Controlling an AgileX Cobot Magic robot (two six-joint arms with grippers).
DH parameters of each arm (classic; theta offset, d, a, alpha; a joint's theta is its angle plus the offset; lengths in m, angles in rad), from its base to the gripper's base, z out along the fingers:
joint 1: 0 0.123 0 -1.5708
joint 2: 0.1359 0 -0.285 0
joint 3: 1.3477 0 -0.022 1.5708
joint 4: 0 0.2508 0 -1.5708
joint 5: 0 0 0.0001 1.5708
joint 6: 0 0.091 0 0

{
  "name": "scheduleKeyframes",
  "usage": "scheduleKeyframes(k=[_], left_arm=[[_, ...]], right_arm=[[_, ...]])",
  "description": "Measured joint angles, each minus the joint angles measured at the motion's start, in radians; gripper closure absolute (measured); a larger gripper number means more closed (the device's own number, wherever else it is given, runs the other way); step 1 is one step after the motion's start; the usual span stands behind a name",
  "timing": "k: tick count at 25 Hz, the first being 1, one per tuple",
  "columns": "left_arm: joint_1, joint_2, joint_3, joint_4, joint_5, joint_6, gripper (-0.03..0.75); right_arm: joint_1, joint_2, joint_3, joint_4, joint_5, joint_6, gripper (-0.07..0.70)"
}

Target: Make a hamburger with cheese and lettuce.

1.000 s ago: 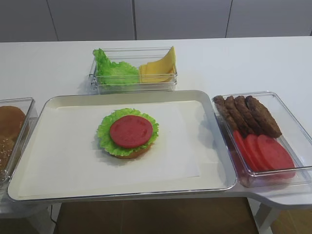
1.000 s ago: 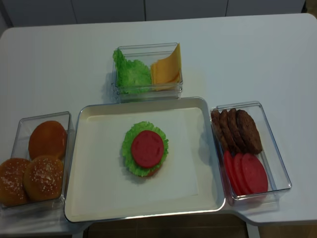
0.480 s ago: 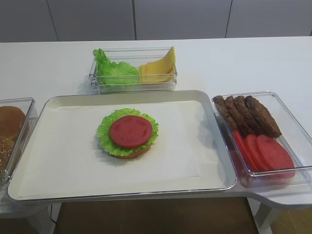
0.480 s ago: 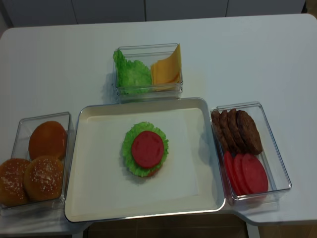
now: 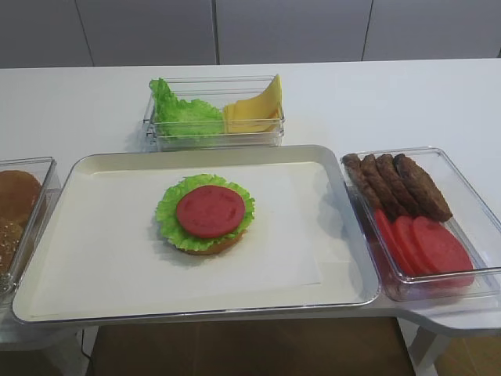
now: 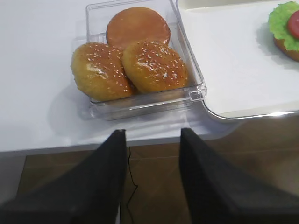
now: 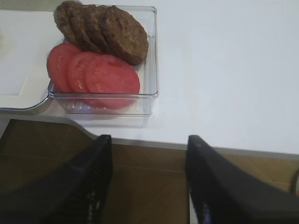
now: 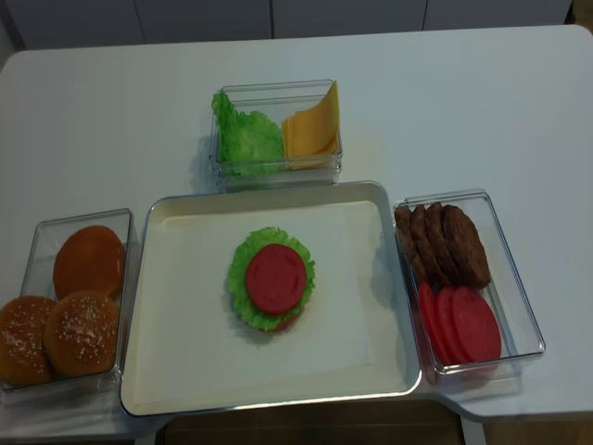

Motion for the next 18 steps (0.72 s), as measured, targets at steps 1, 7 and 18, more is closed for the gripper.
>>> scheduleKeyframes(k=[1, 7, 18], left_arm=[[0.000, 0.000, 0.000, 0.000, 0.000, 0.000, 0.427], [0.000, 0.000, 0.000, 0.000, 0.000, 0.000, 0.428], [0.000, 0.000, 0.000, 0.000, 0.000, 0.000, 0.427]], right_arm=[[0.000, 0.000, 0.000, 0.000, 0.000, -0.001, 0.245], [0.000, 0.000, 0.000, 0.000, 0.000, -0.001, 0.245], [0.000, 0.000, 0.000, 0.002, 0.000, 0.003, 0.246]])
